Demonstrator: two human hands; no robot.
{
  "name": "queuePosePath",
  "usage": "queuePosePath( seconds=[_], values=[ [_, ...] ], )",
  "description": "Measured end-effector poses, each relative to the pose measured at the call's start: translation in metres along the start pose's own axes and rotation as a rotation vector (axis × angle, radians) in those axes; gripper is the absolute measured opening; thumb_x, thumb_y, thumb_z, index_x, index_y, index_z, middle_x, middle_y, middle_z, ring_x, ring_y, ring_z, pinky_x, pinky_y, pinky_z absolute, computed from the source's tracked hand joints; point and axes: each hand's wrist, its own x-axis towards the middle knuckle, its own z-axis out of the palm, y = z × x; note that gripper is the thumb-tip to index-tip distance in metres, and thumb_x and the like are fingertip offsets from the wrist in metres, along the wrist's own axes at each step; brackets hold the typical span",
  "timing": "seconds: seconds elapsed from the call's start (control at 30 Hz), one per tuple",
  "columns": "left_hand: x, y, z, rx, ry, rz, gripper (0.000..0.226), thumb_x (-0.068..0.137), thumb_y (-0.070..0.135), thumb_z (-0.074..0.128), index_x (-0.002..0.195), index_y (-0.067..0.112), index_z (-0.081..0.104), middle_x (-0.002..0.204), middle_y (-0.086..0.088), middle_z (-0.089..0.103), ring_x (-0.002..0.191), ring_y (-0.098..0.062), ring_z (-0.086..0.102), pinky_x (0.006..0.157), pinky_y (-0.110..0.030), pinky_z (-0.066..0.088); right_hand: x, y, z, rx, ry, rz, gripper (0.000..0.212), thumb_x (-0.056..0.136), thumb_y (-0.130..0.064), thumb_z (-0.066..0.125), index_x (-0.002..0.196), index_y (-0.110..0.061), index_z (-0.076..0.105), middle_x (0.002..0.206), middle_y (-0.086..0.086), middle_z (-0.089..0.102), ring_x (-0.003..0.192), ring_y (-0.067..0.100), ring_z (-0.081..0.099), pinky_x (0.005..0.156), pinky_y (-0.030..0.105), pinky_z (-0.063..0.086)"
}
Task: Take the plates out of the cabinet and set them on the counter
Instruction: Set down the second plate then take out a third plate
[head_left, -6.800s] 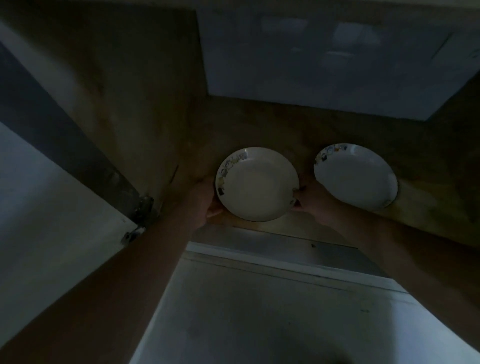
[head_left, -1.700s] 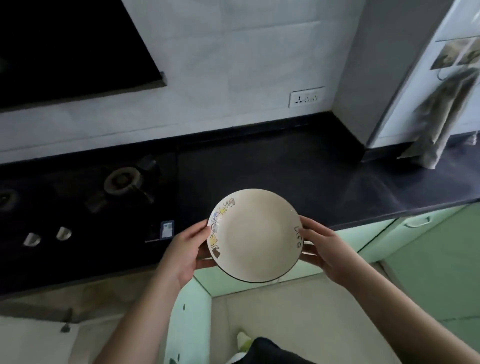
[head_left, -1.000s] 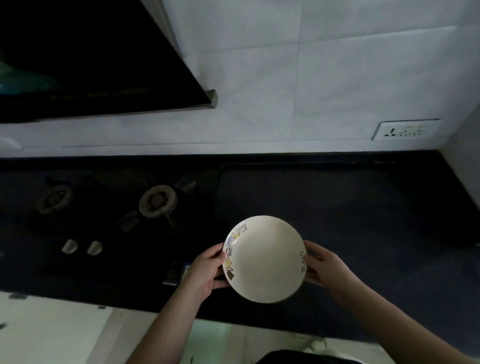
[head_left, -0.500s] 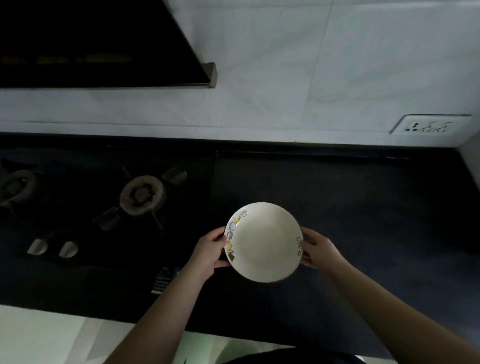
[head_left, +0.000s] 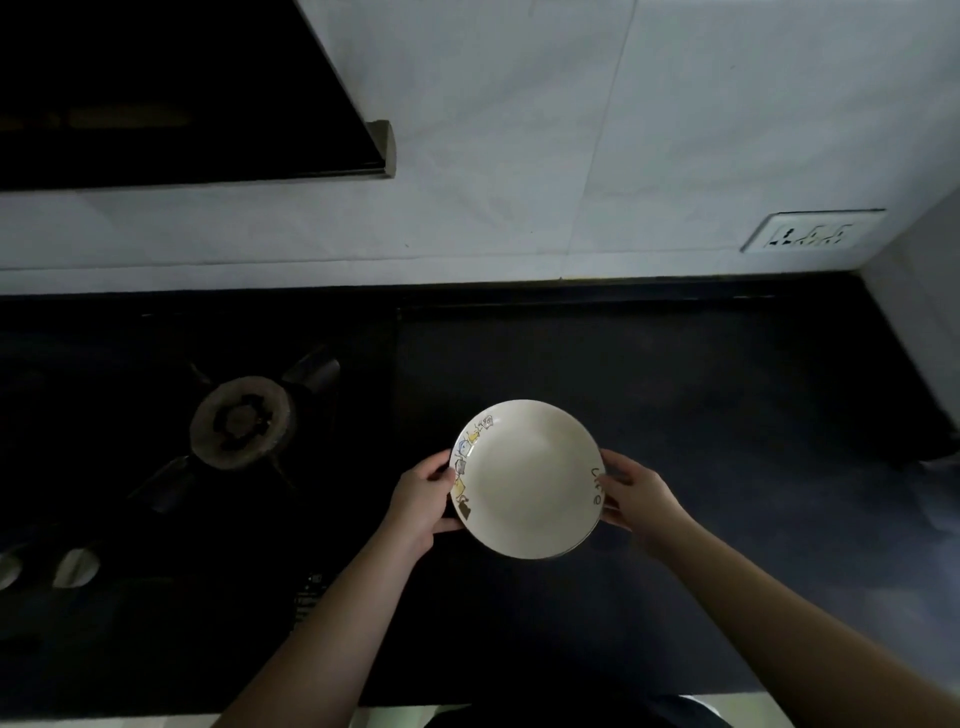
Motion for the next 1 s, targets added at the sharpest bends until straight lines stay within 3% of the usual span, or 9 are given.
queuePosePath(
  seconds=[0.23, 0.33, 0.43, 0.5, 0.63, 0.83, 1.0],
  values=[
    [0.011, 0.001, -0.006, 0.128, -0.008, 0.061, 0.029, 0.097, 0.019, 0.058, 0.122, 0.032, 0.064, 0.115, 0.003, 0.062, 0.098, -0.014, 0.063, 0.053, -0.032, 0.059, -0.001, 0.002, 0.004, 0.047, 0.034, -0.016, 0.026, 0.096, -0.019, 0.055, 0.12, -0.028, 0.061, 0.104, 0.002, 0.072, 0.092, 0.019, 0.071, 0.073, 0.035, 0.06],
    [0.012, 0.0, -0.009, 0.296, 0.07, 0.154, 0.029, 0.097, 0.024, 0.057, 0.125, 0.028, 0.062, 0.111, 0.004, 0.063, 0.091, -0.009, 0.063, 0.059, -0.03, 0.059, -0.003, 0.004, 0.005, 0.04, 0.087, -0.019, 0.023, 0.096, -0.019, 0.054, 0.118, -0.024, 0.062, 0.097, 0.002, 0.073, 0.085, 0.018, 0.072, 0.066, 0.031, 0.059],
    [0.011, -0.006, -0.015, 0.536, 0.295, 0.346, 0.02, 0.096, 0.031, 0.054, 0.112, 0.028, 0.065, 0.101, 0.009, 0.066, 0.084, -0.005, 0.061, 0.061, -0.02, 0.051, -0.008, 0.007, -0.003, -0.125, 0.193, -0.077, 0.027, 0.096, -0.019, 0.051, 0.12, -0.023, 0.061, 0.097, 0.0, 0.072, 0.085, 0.016, 0.07, 0.071, 0.035, 0.059],
    [0.009, -0.009, -0.02, 0.631, 0.364, 0.404, 0.017, 0.095, 0.032, 0.054, 0.107, 0.029, 0.066, 0.096, 0.012, 0.066, 0.079, -0.004, 0.06, 0.059, -0.02, 0.048, -0.016, 0.013, -0.011, -0.304, 0.279, -0.152, 0.03, 0.095, -0.024, 0.05, 0.124, -0.026, 0.059, 0.101, -0.003, 0.07, 0.088, 0.014, 0.067, 0.076, 0.038, 0.058],
    [0.003, -0.014, -0.025, 0.802, 0.408, 0.486, 0.017, 0.095, 0.033, 0.054, 0.105, 0.027, 0.066, 0.096, 0.009, 0.065, 0.076, -0.006, 0.06, 0.063, -0.029, 0.056, -0.033, 0.023, -0.025, -0.531, 0.309, -0.257, 0.031, 0.096, -0.032, 0.05, 0.127, -0.032, 0.055, 0.093, -0.008, 0.065, 0.077, 0.007, 0.062, 0.059, 0.024, 0.048],
    [-0.027, -0.03, -0.028, 0.89, 0.357, 0.609, 0.03, 0.097, 0.033, 0.053, 0.125, 0.026, 0.06, 0.104, 0.007, 0.064, 0.088, -0.007, 0.058, 0.068, -0.024, 0.048, -0.063, 0.035, -0.025, -0.772, 0.256, -0.433, 0.039, 0.096, -0.032, 0.048, 0.135, -0.028, 0.049, 0.11, -0.003, 0.061, 0.099, 0.015, 0.059, 0.082, 0.034, 0.05],
    [-0.069, -0.048, -0.019, 1.021, 0.326, 0.753, 0.038, 0.096, 0.031, 0.054, 0.132, 0.017, 0.059, 0.12, -0.003, 0.065, 0.109, -0.022, 0.061, 0.087, -0.04, 0.054, -0.086, 0.046, -0.028, -1.027, 0.208, -0.557, 0.046, 0.099, -0.039, 0.042, 0.144, -0.028, 0.039, 0.134, -0.002, 0.055, 0.122, 0.02, 0.05, 0.099, 0.036, 0.042]
  ],
)
